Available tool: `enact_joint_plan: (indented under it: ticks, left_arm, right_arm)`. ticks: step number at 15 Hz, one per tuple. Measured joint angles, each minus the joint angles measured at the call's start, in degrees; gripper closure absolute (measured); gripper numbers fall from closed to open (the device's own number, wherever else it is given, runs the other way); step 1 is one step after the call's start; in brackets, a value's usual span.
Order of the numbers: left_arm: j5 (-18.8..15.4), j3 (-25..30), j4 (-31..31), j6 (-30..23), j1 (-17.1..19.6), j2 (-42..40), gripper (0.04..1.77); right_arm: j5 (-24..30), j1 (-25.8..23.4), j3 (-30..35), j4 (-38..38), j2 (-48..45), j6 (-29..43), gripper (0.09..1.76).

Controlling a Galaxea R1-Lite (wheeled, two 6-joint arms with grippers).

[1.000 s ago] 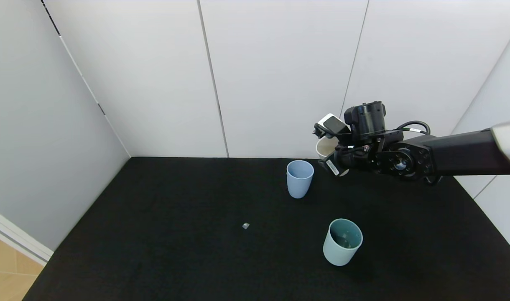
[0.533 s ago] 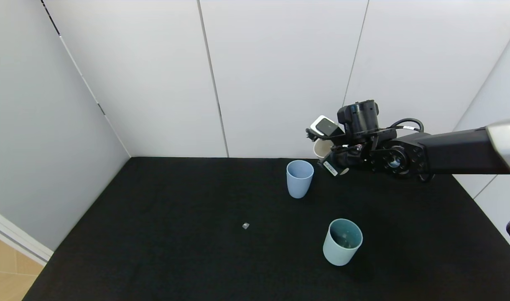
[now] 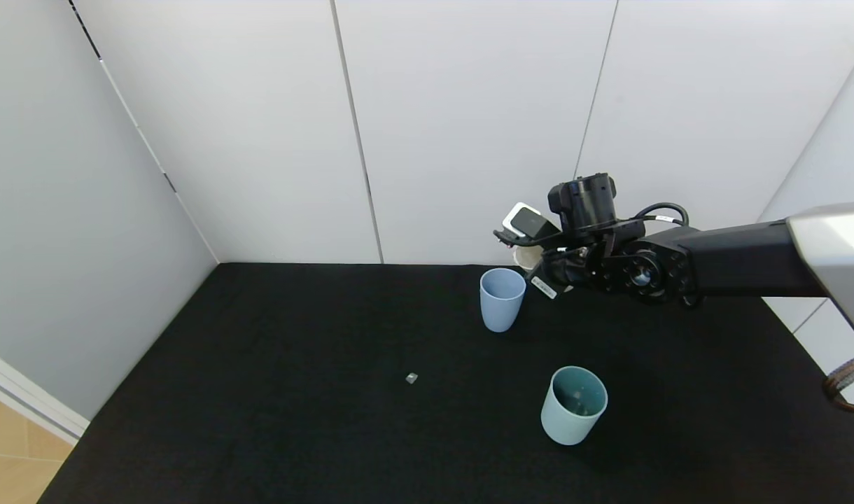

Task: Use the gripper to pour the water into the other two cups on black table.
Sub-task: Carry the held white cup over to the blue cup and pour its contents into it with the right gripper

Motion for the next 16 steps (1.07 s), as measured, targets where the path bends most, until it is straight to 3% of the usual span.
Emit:
enact_joint_plan:
  ticks: [16]
  left_arm:
    - [-0.02, -0.05, 0.0, 0.0, 0.0, -0.02, 0.09]
  right_arm:
    - [-4.74, 0.46, -5.05, 0.21, 3.17, -8.09, 0.57]
